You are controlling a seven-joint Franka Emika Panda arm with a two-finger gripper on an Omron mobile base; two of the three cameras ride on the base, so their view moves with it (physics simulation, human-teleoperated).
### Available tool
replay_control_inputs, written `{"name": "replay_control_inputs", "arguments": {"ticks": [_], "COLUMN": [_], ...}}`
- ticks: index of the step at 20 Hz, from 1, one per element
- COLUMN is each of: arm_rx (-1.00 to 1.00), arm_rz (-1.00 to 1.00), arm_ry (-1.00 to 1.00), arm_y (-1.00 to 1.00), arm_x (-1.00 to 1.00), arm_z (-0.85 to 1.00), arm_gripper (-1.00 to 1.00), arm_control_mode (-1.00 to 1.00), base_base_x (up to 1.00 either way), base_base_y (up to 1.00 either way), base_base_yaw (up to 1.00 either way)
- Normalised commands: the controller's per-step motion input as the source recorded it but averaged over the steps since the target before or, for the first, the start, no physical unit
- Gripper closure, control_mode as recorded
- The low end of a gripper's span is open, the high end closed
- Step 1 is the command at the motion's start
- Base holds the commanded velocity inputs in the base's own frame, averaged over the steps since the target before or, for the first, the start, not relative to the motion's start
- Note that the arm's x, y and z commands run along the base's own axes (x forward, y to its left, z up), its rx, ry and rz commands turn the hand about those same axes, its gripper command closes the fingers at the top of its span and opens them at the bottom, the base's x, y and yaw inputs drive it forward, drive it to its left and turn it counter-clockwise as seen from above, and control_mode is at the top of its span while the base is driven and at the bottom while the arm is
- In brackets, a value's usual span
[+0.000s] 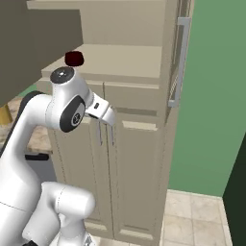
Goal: There is a tray on the dining counter. Grab the cup, mug, and pitcher and place them on the tray. The pitcher may be placed next to the tray if it cannot fit the tray.
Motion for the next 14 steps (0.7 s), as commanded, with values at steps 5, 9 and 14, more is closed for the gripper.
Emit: {"name": "replay_control_inputs", "arguments": {"ticks": [5, 9, 14], "arm_rx": [0.0, 0.0, 0.0], "arm_rz": [0.0, 0.0, 0.0], "arm_ry": [0.0, 0.0, 0.0], "arm_y": [0.0, 0.0, 0.0], "arm_x": [0.0, 0.0, 0.0], "arm_z": [0.0, 0.0, 0.0], "arm_gripper": [-1.0, -1.0, -1.0], "arm_control_mode": [1.0, 1.0, 1.0], "base_base_x": [0.33, 0.56, 0.59], "base_base_y": [-0.07, 0.0, 0.0], "base_base_yaw": [0.0, 0.0, 0.0]}}
